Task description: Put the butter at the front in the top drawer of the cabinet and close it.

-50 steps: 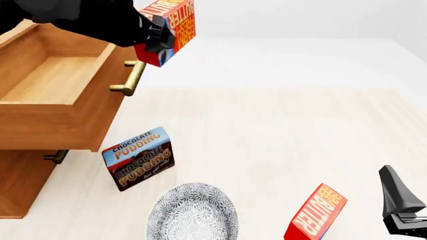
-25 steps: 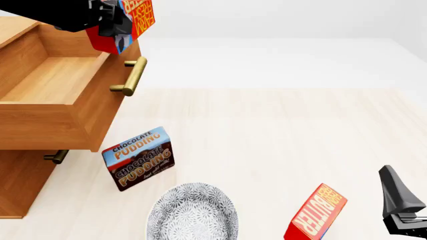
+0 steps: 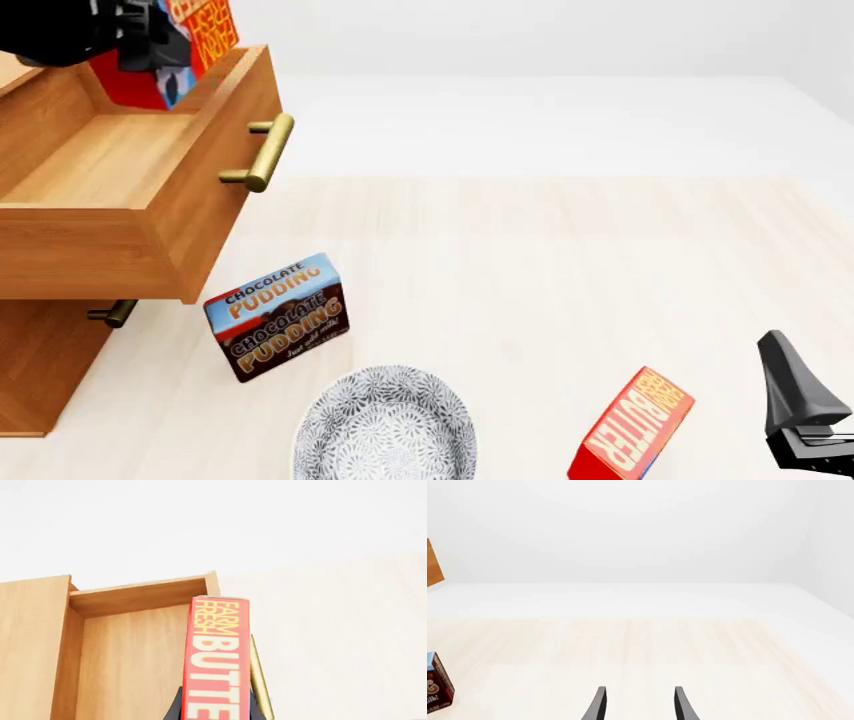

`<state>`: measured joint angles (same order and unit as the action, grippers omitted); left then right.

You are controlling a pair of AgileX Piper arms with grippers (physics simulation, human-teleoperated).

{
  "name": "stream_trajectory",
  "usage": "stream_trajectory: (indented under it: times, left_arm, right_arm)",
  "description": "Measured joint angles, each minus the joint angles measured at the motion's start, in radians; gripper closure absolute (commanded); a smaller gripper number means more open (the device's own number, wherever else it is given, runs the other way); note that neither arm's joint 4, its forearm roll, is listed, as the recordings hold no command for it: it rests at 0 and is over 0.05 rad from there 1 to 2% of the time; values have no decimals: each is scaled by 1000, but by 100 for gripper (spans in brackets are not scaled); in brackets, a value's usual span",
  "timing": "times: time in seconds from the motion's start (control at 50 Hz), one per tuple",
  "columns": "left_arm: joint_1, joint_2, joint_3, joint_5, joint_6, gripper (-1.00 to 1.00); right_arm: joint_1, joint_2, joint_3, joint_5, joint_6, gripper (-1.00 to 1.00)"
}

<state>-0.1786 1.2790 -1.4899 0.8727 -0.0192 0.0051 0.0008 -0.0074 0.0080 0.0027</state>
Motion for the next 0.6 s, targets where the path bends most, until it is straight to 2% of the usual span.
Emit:
stream_trajectory:
  times: [0.6]
  left_arm:
    - [137,-94,133,-4,6,100]
  right_arm:
    - [0,0,0,0,0,-100]
